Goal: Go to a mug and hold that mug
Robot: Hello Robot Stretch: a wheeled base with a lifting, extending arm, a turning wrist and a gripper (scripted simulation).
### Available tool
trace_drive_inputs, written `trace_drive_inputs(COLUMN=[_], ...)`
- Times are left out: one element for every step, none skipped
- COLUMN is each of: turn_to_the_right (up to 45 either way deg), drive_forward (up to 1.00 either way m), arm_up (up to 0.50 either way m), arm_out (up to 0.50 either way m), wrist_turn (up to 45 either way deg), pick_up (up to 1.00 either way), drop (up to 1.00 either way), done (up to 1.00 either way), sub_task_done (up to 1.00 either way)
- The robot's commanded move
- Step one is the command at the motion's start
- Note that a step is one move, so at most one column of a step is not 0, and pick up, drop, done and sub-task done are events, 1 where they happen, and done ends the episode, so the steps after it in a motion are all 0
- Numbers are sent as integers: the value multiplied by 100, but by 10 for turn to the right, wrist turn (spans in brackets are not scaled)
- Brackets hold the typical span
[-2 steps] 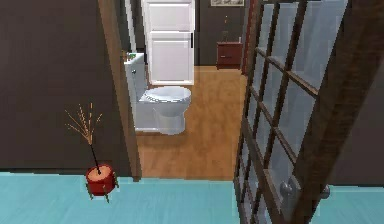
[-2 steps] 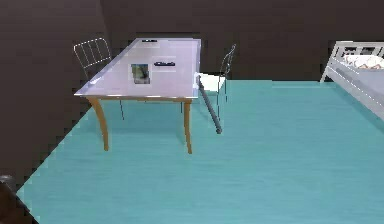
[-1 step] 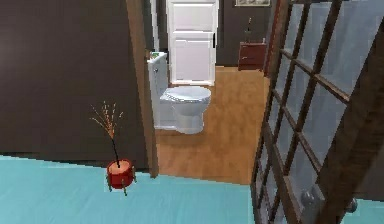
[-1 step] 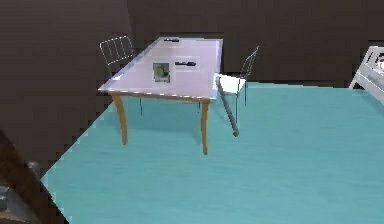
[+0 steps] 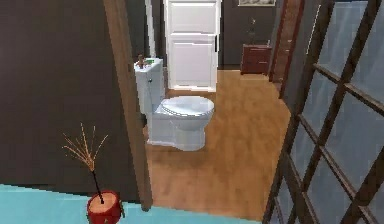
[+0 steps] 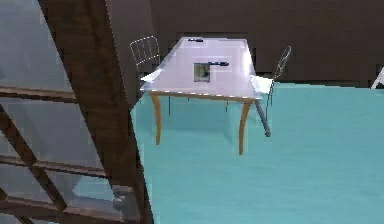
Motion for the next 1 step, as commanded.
trace_drive_inputs(turn_to_the_right=[60], drive_forward=[0], arm_up=[0], arm_out=[0], wrist_turn=[0], pick_up=[0], drop=[0], done=[0], sub_task_done=[0])
